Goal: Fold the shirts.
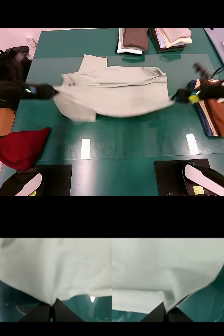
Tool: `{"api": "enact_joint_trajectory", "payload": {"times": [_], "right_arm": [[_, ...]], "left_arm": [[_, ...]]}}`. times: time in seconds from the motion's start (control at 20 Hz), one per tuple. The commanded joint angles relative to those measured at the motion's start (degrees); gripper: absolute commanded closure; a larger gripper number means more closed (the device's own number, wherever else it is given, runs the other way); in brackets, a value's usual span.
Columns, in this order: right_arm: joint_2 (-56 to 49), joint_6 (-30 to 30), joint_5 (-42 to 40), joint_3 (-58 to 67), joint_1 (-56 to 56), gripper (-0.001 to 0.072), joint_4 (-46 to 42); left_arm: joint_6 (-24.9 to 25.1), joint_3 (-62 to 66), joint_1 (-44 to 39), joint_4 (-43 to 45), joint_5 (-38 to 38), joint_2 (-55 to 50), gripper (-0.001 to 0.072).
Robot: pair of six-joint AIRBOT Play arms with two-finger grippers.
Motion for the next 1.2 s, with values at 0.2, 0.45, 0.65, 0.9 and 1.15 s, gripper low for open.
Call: {"api": "enact_joint_trajectory", "payload": {"times": [0.2, 0.45, 0.65, 0.9, 1.15], "right_arm": [[15.0, 0.1, -3.7, 37.2, -5.2, 0.0693, 0.1], [16.7, 3.9, -1.1, 53.3, -14.8, 0.0694, 0.1], [11.4, 5.9, 8.0, 60.3, -18.0, 0.0694, 0.2], [0.5, 6.3, 13.6, 56.6, -9.2, 0.0694, -0.2], [-10.9, 7.6, 13.6, 39.6, 0.1, 0.0694, -10.0]], "left_arm": [[-3.7, 40.5, 0.0, 2.4, -0.7, 10.2, 0.0684], [-8.6, 57.2, 0.0, 3.7, 2.3, 10.0, 0.0685], [-10.8, 56.9, 0.0, 9.9, -1.9, 6.8, 0.0685], [-10.8, 51.2, 0.0, 10.2, -16.1, -8.7, 0.0684], [-10.1, 38.3, 0.0, 9.5, -16.0, -24.6, 0.0683]]}}
